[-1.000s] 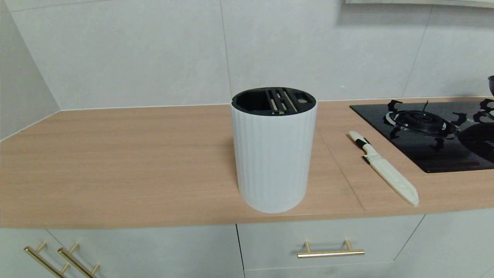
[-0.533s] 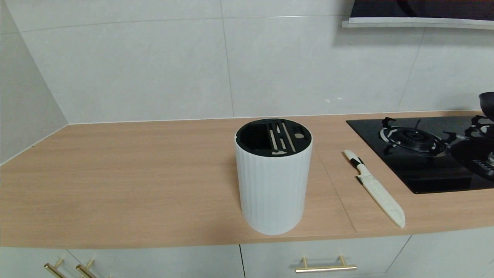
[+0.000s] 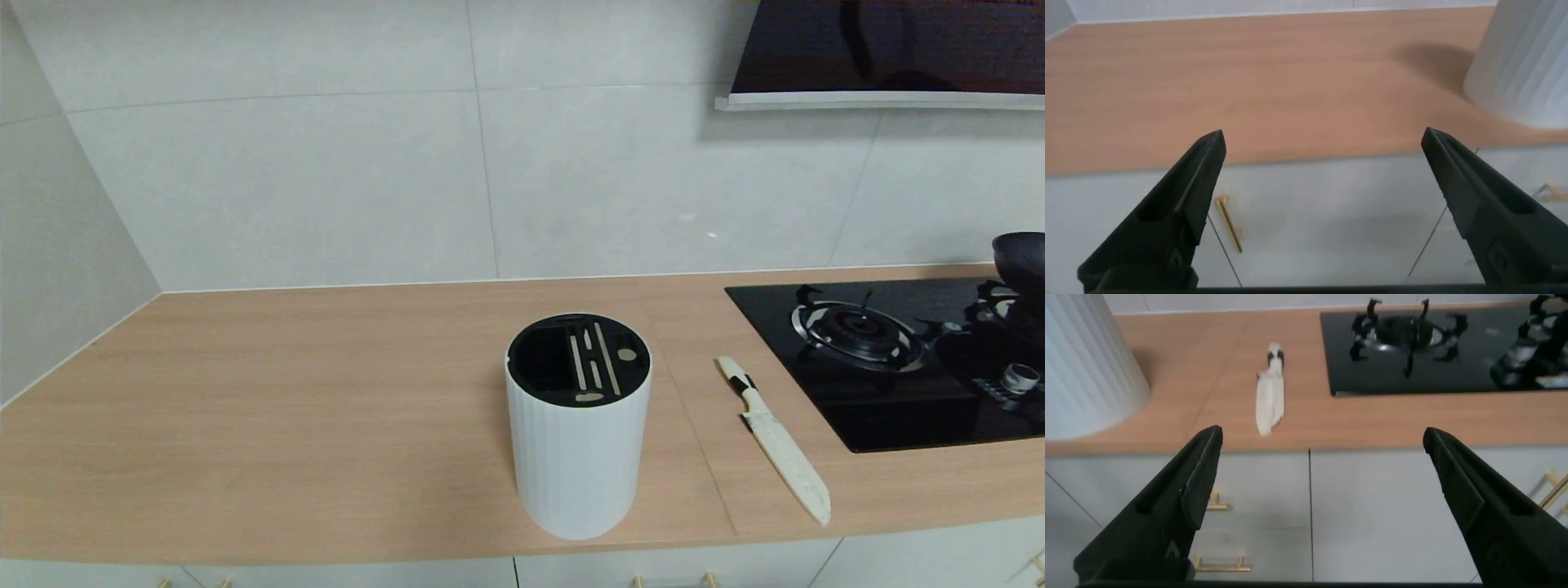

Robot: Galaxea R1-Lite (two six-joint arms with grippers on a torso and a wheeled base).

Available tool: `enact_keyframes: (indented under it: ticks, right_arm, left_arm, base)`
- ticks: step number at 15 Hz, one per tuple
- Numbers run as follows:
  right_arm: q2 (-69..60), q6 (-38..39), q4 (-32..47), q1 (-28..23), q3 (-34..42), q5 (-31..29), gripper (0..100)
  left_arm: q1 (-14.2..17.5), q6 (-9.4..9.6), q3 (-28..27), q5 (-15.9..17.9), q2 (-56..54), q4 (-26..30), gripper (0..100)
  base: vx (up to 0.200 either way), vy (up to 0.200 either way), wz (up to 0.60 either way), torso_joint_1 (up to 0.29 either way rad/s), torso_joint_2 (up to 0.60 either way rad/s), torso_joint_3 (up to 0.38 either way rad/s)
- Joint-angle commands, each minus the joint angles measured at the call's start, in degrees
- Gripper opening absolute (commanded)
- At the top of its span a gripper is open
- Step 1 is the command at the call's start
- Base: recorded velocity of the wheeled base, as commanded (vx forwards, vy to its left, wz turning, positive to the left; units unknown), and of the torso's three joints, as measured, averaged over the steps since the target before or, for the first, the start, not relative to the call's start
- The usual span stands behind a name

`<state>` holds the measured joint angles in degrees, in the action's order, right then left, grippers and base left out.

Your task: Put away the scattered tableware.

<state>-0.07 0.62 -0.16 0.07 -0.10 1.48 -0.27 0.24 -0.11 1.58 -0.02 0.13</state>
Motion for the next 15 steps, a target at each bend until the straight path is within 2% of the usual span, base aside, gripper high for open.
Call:
enact_keyframes:
  ticks: [1, 9, 15]
  right_arm:
    - [0.07, -0.01, -0.02, 0.01, -0.08, 0.02, 100]
    - [0.07, -0.01, -0.02, 0.01, 0.01, 0.02, 100]
    - [0.07, -0.01, -0.02, 0.01, -0.08, 0.02, 100]
  left_arm:
    - [0.00, 0.02, 0.02, 0.00, 0.02, 0.04, 100]
    - [0.00, 0.02, 0.02, 0.00, 0.02, 0.04, 100]
    - [0.00, 0.11, -0.07, 0.00, 0.02, 0.04, 100]
  base:
    - [0.000, 0.000, 0.00, 0.276, -0.59, -0.310]
    - [0.000, 0.000, 0.00, 0.237, -0.49, -0.258]
    - [0.000, 0.000, 0.00, 0.015, -0.03, -0.015]
